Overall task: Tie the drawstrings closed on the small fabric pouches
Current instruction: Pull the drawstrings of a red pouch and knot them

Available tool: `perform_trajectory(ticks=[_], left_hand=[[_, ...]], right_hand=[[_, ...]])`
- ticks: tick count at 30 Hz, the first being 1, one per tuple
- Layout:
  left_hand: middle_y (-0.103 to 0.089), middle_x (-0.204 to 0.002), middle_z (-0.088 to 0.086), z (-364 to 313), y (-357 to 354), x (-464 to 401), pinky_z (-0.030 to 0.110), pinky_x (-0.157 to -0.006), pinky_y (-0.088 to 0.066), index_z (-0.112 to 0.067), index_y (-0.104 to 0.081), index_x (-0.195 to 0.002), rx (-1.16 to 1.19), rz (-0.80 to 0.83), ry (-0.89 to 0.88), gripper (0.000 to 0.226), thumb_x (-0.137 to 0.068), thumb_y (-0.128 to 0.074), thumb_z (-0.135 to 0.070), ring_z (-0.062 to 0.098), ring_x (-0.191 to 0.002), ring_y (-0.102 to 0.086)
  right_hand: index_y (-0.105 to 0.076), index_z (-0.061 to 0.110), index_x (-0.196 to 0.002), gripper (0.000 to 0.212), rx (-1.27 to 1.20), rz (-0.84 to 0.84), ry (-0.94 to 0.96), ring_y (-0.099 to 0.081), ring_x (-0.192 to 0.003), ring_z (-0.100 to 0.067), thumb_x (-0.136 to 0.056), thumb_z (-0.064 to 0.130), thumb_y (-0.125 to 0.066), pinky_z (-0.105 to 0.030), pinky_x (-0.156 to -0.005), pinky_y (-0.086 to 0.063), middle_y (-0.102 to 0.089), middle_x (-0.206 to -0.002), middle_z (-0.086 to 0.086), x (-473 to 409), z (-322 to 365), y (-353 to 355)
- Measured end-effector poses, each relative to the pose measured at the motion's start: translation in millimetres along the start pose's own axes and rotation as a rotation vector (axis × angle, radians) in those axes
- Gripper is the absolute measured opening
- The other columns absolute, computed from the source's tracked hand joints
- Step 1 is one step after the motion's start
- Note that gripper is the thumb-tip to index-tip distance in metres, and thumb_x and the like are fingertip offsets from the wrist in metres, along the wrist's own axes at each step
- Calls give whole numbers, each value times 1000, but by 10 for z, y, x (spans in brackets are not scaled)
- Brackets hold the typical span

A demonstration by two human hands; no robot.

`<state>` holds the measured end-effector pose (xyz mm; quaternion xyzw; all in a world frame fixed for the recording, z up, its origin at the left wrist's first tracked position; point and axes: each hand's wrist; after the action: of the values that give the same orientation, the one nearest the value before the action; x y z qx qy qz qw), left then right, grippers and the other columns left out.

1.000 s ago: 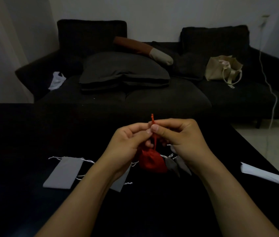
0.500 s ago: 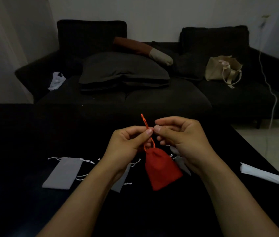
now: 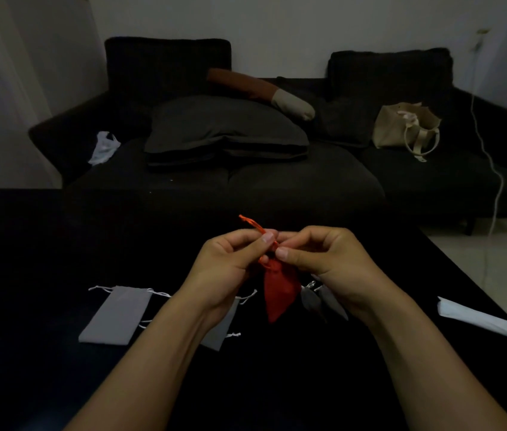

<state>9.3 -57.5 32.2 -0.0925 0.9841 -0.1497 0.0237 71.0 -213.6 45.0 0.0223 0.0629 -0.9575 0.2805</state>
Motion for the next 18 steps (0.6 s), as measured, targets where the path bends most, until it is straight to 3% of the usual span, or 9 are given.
perform_trajectory(ticks=[5,9,13,16,18], left_hand=[[-72,-71,-1,-5,-7,-6,18,-64,-55,-14,-80,-85,-29,-3,-30,24,-66,-76,-27,5,-64,-62],[-75,-73,4,-85,50,6,15,-62,-53,-9,-77,-88,-235,33,-129,18,-71,-77,-14,7,-64,-67],[-76,-75,7,-143,157,22,18,-63,-54,-7,-77,-90,-499,37,-270,14,-76,-78,-4,15,-66,-73],[-77,-77,0,-119,149,29,22,-67,-58,-16,-79,-89,-628,3,-417,18,-77,-80,-5,15,-72,-75],[-78,-80,-2,-94,125,20,23,-69,-58,-19,-77,-90,-605,-23,-480,22,-77,-79,-1,14,-74,-75]], right_hand=[[-73,9,-69,14,-36,13,-65,-74,-73,-24,-58,6,-81,-25,-62,-58,-75,-82,-21,26,-8,-14],[-69,9,-75,27,16,10,-65,-70,-77,-32,-52,6,-84,-35,-70,-58,-72,-84,-25,26,1,-3],[-66,5,-85,31,22,51,-62,-70,-66,-18,-58,1,-80,-23,-60,-56,-71,-70,-9,27,1,6],[-69,4,-95,33,-7,58,-97,-68,-67,-16,-64,8,-79,-21,-62,-54,-71,-76,-10,16,-22,-16],[-70,3,-105,28,-23,74,-128,-63,-65,-12,-78,11,-72,-19,-61,-48,-70,-80,-10,9,-37,-22]])
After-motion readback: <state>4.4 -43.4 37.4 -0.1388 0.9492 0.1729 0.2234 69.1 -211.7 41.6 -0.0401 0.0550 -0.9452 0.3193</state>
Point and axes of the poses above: each hand's wrist, its own x-axis away from the middle knuckle, its own y-axis out of the back of the hand, z = x × y
